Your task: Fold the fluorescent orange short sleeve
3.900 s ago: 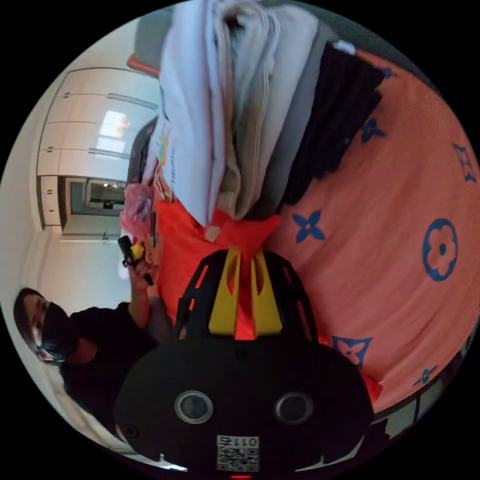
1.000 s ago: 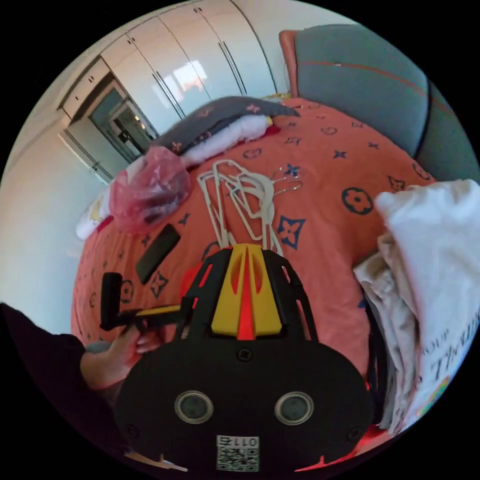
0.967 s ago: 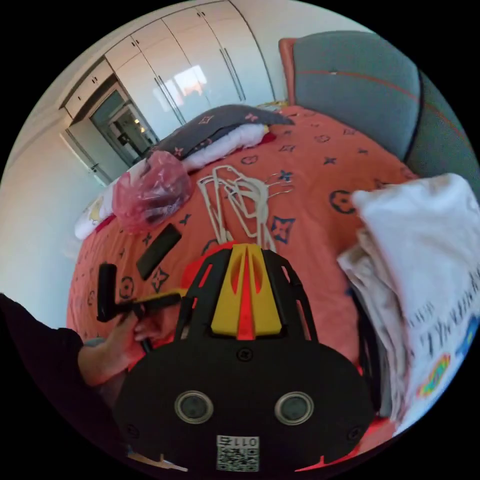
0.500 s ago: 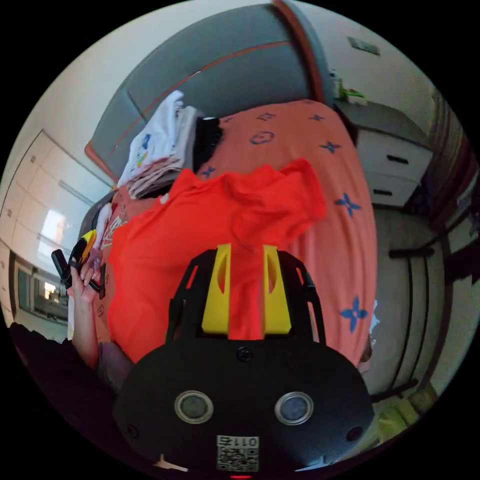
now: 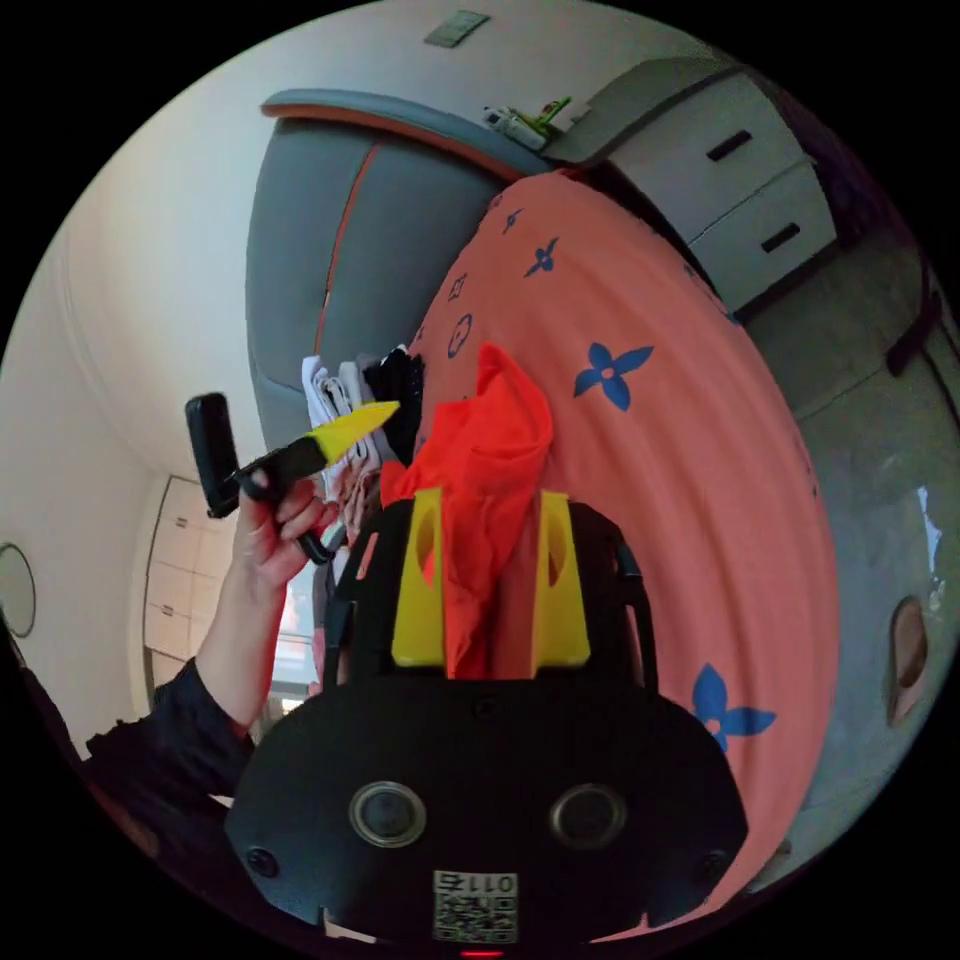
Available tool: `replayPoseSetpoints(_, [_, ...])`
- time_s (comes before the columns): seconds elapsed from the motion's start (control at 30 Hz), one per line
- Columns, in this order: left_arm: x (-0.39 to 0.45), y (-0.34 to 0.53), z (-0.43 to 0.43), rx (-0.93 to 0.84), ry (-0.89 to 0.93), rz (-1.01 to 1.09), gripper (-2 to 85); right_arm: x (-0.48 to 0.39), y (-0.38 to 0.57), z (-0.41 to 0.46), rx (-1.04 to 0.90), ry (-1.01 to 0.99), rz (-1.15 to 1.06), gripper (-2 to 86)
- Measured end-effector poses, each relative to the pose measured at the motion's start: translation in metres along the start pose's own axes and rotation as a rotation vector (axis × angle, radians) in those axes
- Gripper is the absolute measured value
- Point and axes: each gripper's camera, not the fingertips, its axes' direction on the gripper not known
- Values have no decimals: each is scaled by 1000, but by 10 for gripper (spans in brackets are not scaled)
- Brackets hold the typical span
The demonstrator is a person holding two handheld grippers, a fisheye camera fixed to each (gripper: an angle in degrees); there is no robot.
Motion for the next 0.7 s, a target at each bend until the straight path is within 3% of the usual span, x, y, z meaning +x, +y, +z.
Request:
replayPoseSetpoints(0.13, [0,-71,69,-221,49,-134,150,19,-3,-23,11,-44,19,48])
replayPoseSetpoints(0.27, [6,-107,96,-257,29,-249,65,21,4,-36,22,-26,-40,26])
replayPoseSetpoints(0.3, [12,-117,97,-276,-76,-190,34,22,9,-39,44,5,-54,20])
replayPoseSetpoints(0.37, [18,-129,98,-302,-78,-131,18,22,18,-44,80,25,-63,15])
replayPoseSetpoints(0.47, [33,-134,87,-150,-6,35,6,4,38,-60,193,128,-110,11])
replayPoseSetpoints(0.6, [41,-130,91,-169,-19,110,3,-27,56,-45,113,391,-266,10])
replayPoseSetpoints(0.7, [58,-117,75,-104,-83,270,2,-58,82,-42,158,472,-424,10])
